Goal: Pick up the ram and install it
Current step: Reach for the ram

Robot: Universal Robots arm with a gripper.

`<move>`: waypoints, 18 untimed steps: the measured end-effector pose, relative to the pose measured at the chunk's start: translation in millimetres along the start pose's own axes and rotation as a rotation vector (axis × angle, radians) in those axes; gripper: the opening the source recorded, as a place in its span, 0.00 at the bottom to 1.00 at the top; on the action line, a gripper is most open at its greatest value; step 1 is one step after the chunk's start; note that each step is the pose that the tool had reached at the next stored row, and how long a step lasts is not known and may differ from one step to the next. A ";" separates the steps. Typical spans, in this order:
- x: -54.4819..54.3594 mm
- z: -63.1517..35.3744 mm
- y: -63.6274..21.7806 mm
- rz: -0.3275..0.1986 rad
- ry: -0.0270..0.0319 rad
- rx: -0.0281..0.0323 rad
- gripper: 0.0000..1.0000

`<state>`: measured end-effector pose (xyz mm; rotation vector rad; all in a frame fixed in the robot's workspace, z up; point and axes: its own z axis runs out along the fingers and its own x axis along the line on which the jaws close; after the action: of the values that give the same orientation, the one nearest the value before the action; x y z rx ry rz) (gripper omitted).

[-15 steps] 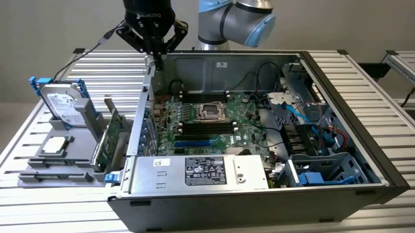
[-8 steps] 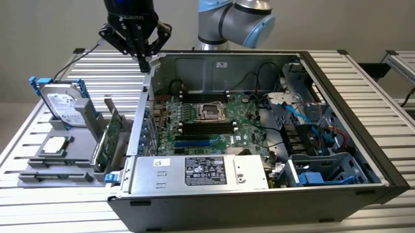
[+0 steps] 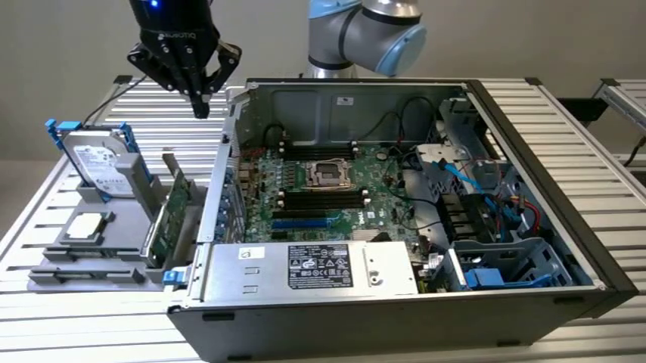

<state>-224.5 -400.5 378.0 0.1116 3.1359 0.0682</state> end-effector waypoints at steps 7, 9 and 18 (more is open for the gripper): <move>25.9 3.6 -7.0 0.000 0.0003 0.0002 0.11; 33.3 4.0 -10.2 0.000 0.0003 0.0002 0.11; 65.4 7.1 -25.7 0.000 0.0003 0.0001 0.11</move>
<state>-291.5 -421.1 369.7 0.1117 3.1362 0.0680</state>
